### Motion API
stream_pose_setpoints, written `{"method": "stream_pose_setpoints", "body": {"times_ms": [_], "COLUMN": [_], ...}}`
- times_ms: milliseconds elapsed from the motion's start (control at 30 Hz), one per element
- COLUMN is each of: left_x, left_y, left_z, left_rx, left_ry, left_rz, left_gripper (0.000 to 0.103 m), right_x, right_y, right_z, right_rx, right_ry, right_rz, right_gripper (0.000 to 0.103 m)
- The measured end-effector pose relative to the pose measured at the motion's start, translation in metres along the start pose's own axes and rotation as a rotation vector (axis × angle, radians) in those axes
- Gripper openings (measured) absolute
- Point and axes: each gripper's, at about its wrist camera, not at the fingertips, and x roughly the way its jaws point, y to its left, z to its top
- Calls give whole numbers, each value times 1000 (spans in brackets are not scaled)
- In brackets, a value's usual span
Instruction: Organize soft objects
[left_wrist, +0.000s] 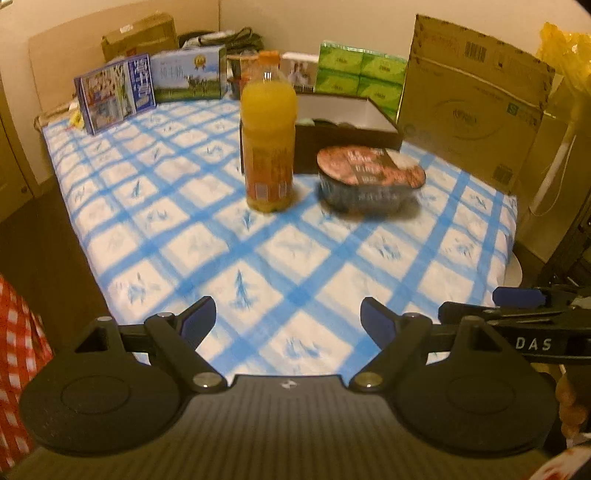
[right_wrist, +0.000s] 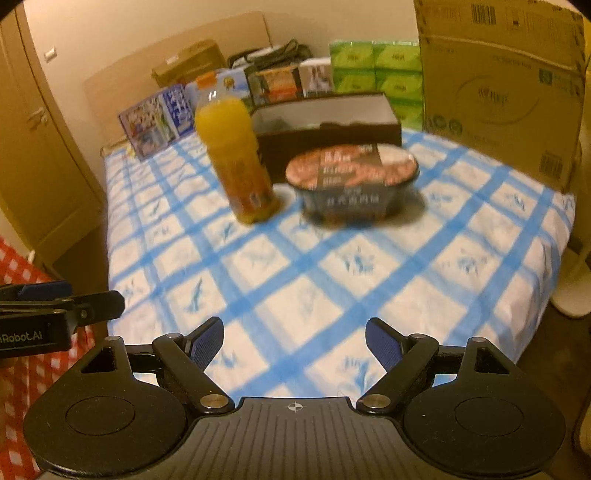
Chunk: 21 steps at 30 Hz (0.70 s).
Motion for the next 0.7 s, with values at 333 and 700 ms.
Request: {"method": "stream_pose_setpoints", "body": {"times_ms": [333, 700], "left_x": [-14, -12], "left_y": [-12, -11], "left_z": [-35, -40], "left_rx": [40, 53], "left_ry": [48, 74], "left_rz": [-19, -47], "left_gripper": [84, 84], "right_x": [-29, -36], "right_y": [2, 6], "right_z": [-36, -46], "right_rx": [-3, 15], "right_ry": [30, 61], "right_rz": [-41, -73], "right_gripper": [84, 84]}}
